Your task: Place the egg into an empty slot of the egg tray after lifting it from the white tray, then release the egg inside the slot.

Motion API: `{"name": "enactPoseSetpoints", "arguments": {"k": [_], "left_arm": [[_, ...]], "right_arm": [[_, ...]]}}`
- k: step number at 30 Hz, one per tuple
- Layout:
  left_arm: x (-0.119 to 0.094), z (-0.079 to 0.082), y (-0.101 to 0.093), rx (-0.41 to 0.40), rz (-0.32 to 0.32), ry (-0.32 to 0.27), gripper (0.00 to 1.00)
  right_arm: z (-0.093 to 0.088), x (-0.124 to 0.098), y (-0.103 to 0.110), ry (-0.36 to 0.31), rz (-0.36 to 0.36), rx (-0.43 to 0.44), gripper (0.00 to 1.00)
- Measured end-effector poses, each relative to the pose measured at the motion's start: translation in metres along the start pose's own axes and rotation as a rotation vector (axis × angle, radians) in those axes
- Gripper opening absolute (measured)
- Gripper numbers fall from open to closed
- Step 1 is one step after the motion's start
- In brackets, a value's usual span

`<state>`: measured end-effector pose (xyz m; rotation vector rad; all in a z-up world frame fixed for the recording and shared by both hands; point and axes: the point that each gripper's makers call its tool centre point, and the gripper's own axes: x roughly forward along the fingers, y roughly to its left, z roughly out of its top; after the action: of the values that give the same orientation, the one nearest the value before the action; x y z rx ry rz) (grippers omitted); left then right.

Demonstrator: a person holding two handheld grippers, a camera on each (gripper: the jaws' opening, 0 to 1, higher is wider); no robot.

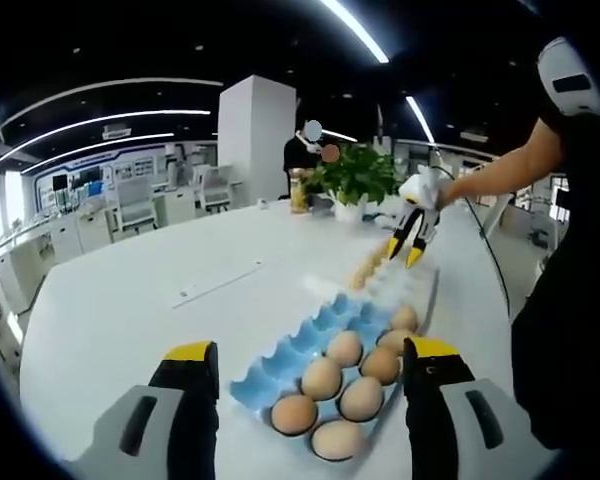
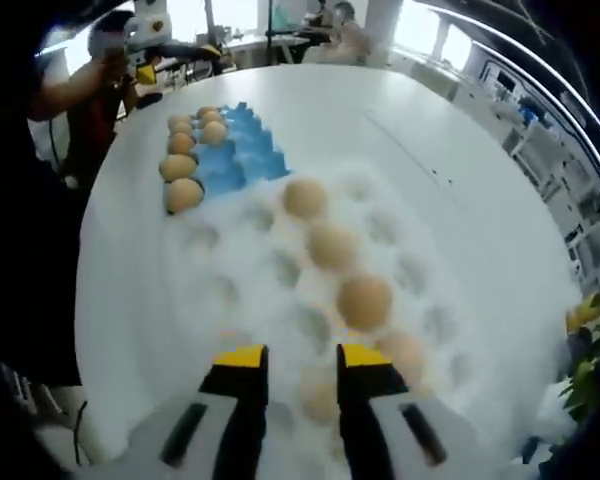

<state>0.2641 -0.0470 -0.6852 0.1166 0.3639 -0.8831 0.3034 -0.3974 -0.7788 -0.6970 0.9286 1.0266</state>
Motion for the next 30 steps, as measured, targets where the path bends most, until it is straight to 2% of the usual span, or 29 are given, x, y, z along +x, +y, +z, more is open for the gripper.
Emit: {"name": "enactPoseSetpoints", "arguments": {"k": [6, 9, 12, 14, 18, 20, 24, 27, 30], "left_arm": [[-0.001, 0.0, 0.001, 0.001, 0.004, -0.003, 0.77], [0.0, 0.0, 0.0, 0.001, 0.004, -0.004, 0.77], [-0.001, 0.0, 0.001, 0.003, 0.006, -0.005, 0.77], [-0.001, 0.0, 0.002, 0.002, 0.007, -0.004, 0.77], [-0.001, 0.0, 0.002, 0.002, 0.004, 0.001, 0.76], [-0.001, 0.001, 0.002, 0.004, 0.005, 0.0, 0.76], [0.0, 0.002, 0.003, 0.006, 0.005, -0.001, 0.76], [0.001, 0.003, 0.003, 0.005, 0.004, -0.002, 0.76], [0.001, 0.003, 0.003, 0.003, 0.001, -0.004, 0.76]], "right_arm": [[-0.019, -0.004, -0.013, 0.063, -0.028, 0.001, 0.28], [-0.03, -0.001, -0.011, 0.126, -0.025, -0.038, 0.28], [-0.027, -0.001, -0.01, 0.114, -0.021, -0.039, 0.28], [-0.025, 0.002, -0.011, 0.133, -0.002, -0.048, 0.28], [-0.026, 0.004, -0.009, 0.188, 0.043, -0.004, 0.27], [-0.027, 0.006, -0.009, 0.217, 0.066, -0.024, 0.28], [-0.028, 0.006, -0.008, 0.226, 0.083, -0.005, 0.28], [-0.028, 0.006, -0.009, 0.241, 0.054, 0.049, 0.26], [-0.027, 0.002, -0.009, 0.228, 0.039, 0.021, 0.26]]}}
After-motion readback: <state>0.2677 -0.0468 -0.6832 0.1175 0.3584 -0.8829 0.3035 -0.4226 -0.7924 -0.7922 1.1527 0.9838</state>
